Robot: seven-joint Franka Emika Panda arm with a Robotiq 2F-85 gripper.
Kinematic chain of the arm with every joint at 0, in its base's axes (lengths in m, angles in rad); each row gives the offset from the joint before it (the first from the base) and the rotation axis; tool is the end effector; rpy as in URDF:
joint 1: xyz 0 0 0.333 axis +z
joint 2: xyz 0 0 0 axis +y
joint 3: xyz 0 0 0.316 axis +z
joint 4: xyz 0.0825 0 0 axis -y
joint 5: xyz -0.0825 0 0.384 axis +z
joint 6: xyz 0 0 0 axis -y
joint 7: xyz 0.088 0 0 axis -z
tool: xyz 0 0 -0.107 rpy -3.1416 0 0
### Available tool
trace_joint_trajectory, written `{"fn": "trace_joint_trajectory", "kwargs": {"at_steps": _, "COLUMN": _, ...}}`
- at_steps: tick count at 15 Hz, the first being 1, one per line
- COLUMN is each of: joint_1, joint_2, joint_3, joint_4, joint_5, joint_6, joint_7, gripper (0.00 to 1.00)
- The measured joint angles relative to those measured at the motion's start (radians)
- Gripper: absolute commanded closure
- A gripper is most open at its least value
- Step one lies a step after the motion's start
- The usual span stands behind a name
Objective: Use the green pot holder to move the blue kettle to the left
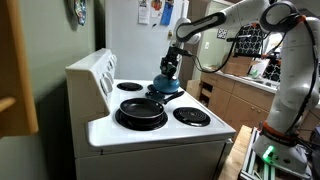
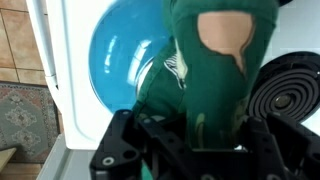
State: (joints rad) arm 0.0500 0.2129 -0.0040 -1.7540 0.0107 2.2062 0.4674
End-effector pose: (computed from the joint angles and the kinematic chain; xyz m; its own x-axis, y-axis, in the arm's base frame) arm 0.6437 0.0302 0.4693 0.8855 -0.4157 0.2075 -0.3999 -0.9093 -0.1148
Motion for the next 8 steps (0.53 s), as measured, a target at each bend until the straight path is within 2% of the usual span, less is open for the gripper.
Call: {"fn": "trace_joint_trajectory", "kwargs": {"at_steps": 8, "joint_1": 0.014, "joint_2": -0.112, "joint_3": 0.005, "joint_4": -0.077, "joint_5": -0.018, "joint_6": -0.066, "joint_7": 0.045, "gripper": 1.0}}
